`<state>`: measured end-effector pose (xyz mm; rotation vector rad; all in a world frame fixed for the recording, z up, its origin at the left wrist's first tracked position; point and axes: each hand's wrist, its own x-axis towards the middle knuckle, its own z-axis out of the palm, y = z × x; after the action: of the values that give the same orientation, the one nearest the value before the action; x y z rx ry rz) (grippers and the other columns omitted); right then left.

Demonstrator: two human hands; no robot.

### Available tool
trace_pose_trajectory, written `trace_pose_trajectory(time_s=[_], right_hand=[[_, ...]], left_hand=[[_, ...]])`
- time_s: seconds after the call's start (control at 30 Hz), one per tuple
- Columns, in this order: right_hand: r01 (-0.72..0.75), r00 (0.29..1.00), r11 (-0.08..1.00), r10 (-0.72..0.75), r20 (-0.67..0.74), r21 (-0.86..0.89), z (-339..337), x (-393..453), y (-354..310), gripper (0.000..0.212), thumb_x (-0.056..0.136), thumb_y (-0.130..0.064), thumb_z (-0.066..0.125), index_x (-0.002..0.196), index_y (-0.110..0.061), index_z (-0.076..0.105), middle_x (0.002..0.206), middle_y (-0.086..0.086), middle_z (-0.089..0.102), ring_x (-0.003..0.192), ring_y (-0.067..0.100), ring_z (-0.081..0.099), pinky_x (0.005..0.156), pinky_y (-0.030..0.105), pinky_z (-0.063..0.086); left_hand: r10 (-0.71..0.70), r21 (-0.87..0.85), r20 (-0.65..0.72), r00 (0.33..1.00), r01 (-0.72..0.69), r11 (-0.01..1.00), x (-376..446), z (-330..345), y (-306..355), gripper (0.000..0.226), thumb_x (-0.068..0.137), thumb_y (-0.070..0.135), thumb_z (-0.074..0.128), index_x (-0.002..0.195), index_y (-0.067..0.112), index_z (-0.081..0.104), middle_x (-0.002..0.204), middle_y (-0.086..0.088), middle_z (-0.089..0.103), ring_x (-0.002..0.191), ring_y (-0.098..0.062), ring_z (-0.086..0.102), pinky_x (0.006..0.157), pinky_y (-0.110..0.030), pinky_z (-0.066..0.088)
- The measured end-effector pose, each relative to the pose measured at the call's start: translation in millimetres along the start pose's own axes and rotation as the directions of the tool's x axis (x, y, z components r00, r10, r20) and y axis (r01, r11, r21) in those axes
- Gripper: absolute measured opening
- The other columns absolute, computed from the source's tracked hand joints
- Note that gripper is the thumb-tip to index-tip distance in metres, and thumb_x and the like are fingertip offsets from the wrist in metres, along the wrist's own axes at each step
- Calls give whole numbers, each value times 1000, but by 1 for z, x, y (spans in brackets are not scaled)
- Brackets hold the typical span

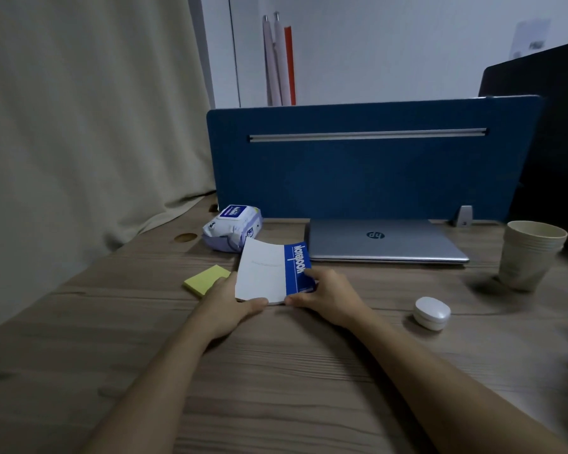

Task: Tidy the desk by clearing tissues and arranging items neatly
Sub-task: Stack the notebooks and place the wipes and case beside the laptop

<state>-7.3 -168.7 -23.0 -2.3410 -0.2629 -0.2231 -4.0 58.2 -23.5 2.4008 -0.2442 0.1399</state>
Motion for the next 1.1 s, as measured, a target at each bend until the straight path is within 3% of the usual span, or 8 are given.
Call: trace_pose_trajectory(time_s=[0.13,0.27,0.4,0.6,0.77,0.9,1.1], right_hand=[[4,1000,998,-4,-5,-65,4,1,-2,47,78,-43,77,112,-15,64,113,1,66,83,8,53,58,12,34],[-9,999,981,2,-32,-194,11,6,-5,40,86,-41,70,112,-11,63,119,7,66,90,13,55,67,23,40],[16,999,959,-29,-44,-285,15,15,-5,41,90,-43,65,112,-7,61,121,11,64,105,23,61,75,28,46],[-2,996,929,-32,-86,-370,20,37,2,37,92,-44,60,102,-8,60,112,14,61,96,28,58,67,31,38],[-1,989,897,-65,-136,-442,23,60,7,35,93,-43,59,102,-9,62,106,13,61,89,27,59,66,32,39],[-15,974,860,-103,-203,-509,24,73,13,38,92,-47,59,103,-11,62,106,9,59,91,26,58,65,33,36],[-26,967,826,-123,-225,-563,23,85,14,38,92,-49,57,103,-13,63,107,6,57,95,26,58,64,34,40]], left_hand=[[-3,39,-65,998,5,999,-1,0,1,52,84,39,71,131,21,56,124,-6,61,106,-20,59,90,-42,51],[-75,227,-163,984,111,967,3,4,10,48,89,45,64,127,16,57,114,-10,53,97,-26,58,85,-45,51],[-145,352,-178,973,200,914,14,4,13,50,91,55,55,125,18,57,115,-8,48,99,-29,56,82,-45,51],[-137,497,-187,973,214,841,41,8,5,56,92,63,45,126,22,57,125,-7,47,99,-29,57,70,-37,41],[-102,511,-236,966,213,833,56,14,3,44,97,51,44,121,16,58,117,-10,50,79,-24,47,63,-36,36],[-20,517,-238,971,144,844,66,17,-1,34,100,39,41,118,16,59,113,-12,53,96,-34,59,68,-38,42],[18,517,-238,971,111,849,69,19,-5,35,100,26,39,130,23,55,128,-6,61,107,-33,61,79,-39,46]])
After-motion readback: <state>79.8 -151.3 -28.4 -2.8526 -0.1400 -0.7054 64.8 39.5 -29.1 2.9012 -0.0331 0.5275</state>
